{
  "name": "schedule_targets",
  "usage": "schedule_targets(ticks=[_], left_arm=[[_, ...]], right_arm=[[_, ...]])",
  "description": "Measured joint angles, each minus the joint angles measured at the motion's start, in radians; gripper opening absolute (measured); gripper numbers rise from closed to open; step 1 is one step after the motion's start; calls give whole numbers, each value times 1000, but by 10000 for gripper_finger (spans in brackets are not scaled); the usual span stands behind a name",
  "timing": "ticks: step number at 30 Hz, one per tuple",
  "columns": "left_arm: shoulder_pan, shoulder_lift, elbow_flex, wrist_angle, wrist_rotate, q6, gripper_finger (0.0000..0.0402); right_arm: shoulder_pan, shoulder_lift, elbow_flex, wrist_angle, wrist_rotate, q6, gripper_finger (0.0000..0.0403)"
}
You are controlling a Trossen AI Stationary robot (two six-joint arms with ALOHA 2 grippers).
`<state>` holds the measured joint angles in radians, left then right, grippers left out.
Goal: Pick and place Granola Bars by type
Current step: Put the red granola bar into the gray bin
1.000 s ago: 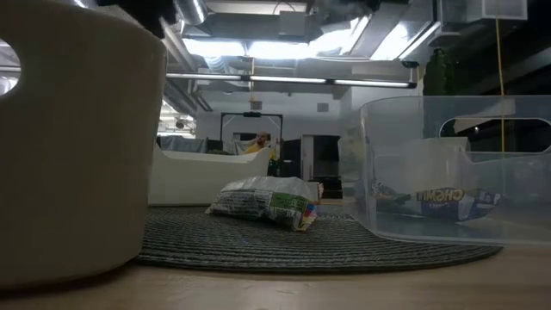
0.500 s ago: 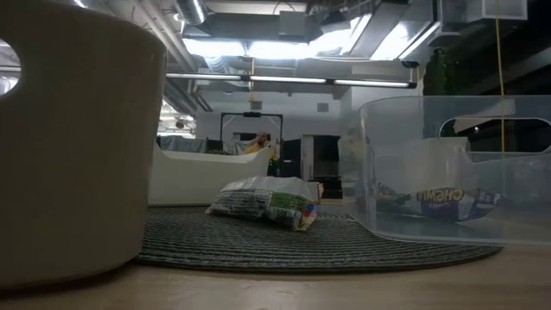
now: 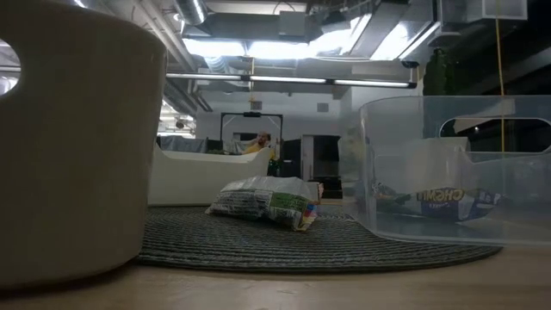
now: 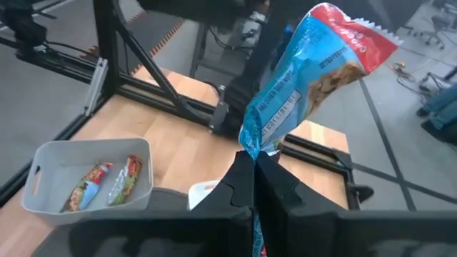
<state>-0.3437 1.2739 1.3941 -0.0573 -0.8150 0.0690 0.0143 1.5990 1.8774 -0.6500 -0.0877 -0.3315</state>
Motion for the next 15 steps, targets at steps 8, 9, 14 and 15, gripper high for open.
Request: schedule_targets(ticks=[8, 9, 14, 15], left_arm=[[42, 0, 0, 1, 13, 0, 290], [49, 0, 0, 1, 32, -8, 288], [85, 2, 0, 1, 152, -61, 248], [91, 3, 0, 1, 168, -69, 235]], right_arm=[[18, -2, 0, 5, 6, -14, 6], [18, -2, 0, 5, 6, -15, 6], [17, -2, 0, 43, 7, -39, 6], [17, -2, 0, 52, 8, -43, 6]])
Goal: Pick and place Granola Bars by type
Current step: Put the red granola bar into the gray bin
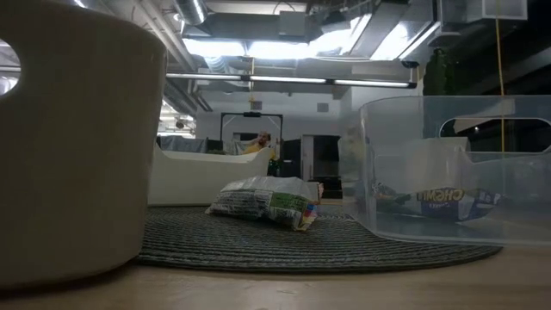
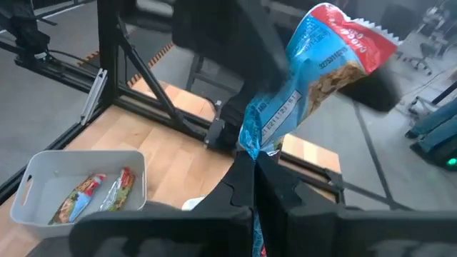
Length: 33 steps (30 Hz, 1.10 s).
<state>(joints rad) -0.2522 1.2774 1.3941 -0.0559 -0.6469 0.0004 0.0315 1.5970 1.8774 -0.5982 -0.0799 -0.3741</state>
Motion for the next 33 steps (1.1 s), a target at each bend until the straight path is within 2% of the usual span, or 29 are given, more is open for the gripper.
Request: schedule_targets(ticks=[12, 17, 21, 26, 30, 33], left_arm=[[8, 1, 0, -13, 37, -14, 24], [8, 1, 0, -20, 22, -22, 23], [6, 1, 0, -27, 10, -22, 21], [-16, -1, 0, -37, -22, -21, 17], [-76, -27, 0, -67, -73, -22, 19], [-151, -63, 0, -104, -121, -32, 18]], right_arm=[[-1, 0, 0, 8, 0, -10, 6], [-1, 0, 0, 10, 1, -5, 22], [-1, -22, 0, 1, 22, -3, 66], [7, -102, 0, -97, 184, 36, 154], [7, -172, 0, -290, 293, 161, 214], [7, -213, 1, -471, 380, 260, 238]])
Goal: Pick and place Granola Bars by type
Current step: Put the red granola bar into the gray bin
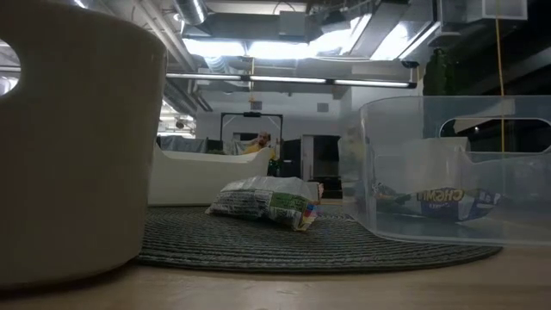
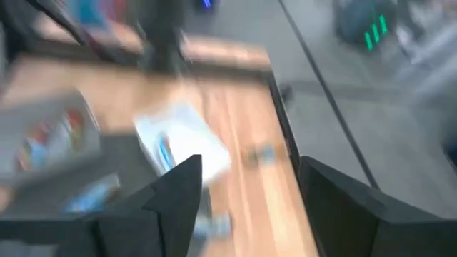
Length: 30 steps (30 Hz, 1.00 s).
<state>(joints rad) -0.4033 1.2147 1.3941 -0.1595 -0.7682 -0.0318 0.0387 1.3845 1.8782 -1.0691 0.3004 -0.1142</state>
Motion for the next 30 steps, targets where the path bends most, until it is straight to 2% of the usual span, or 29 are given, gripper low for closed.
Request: schedule_targets(ticks=[5, 8, 10, 13, 17, 20, 24, 30], left_arm=[[-120, -49, 0, -105, -53, -91, 18], [-167, -54, 0, -202, -57, -212, 18], [-189, -41, 0, -263, -40, -305, 18], [-222, -4, 0, -356, 14, -427, 18], [-255, 67, 0, -486, 145, -572, 18], [-273, 136, 0, -559, 246, -695, 21], [-294, 208, 0, -578, 352, -790, 22], [-288, 294, 0, -615, 490, -855, 22]], right_arm=[[-1, -32, -1, -209, 165, 118, 243], [-16, -52, -34, -224, 188, 139, 237], [-34, -85, -111, -178, 170, 136, 235], [-68, -165, -298, -38, 130, 135, 233], [-97, -275, -590, 234, 46, 115, 233], [-101, -321, -739, 405, -37, 115, 233], [-101, -325, -792, 493, -113, 140, 233], [-105, -305, -746, 513, -113, 96, 233]])
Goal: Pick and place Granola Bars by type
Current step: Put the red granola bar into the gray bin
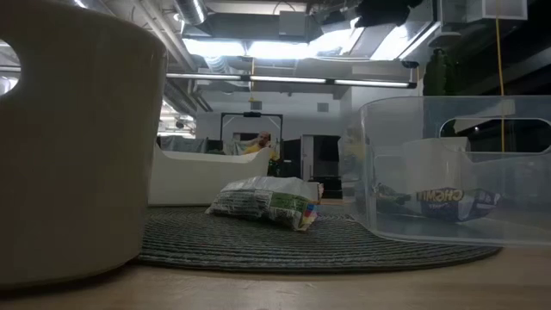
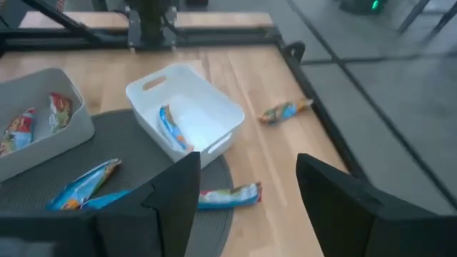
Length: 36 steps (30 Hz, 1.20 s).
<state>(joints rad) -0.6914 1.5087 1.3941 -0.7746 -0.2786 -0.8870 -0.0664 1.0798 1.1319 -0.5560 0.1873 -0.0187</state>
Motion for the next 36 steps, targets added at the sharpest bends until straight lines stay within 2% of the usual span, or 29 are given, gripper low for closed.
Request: schedule_targets(ticks=[7, 14, 22, 26, 33, 36], left_arm=[[38, 74, 0, -38, 93, -12, 23], [102, 151, 0, -108, 239, -9, 26], [127, 158, 0, -122, 249, -32, 41], [137, 158, 0, -130, 291, -43, 75], [141, 157, 0, -213, 325, -87, 169], [152, 142, 0, -260, 342, -131, 195]], right_arm=[[-24, 6, 16, 9, 2, -13, 233], [-23, 9, 16, 6, -6, -13, 233], [-23, 9, 16, 1, -6, -19, 233], [-23, 9, 16, -3, -7, -41, 233], [-44, 12, 16, -11, -16, -19, 233], [-91, 33, 16, -10, -119, 49, 233]])
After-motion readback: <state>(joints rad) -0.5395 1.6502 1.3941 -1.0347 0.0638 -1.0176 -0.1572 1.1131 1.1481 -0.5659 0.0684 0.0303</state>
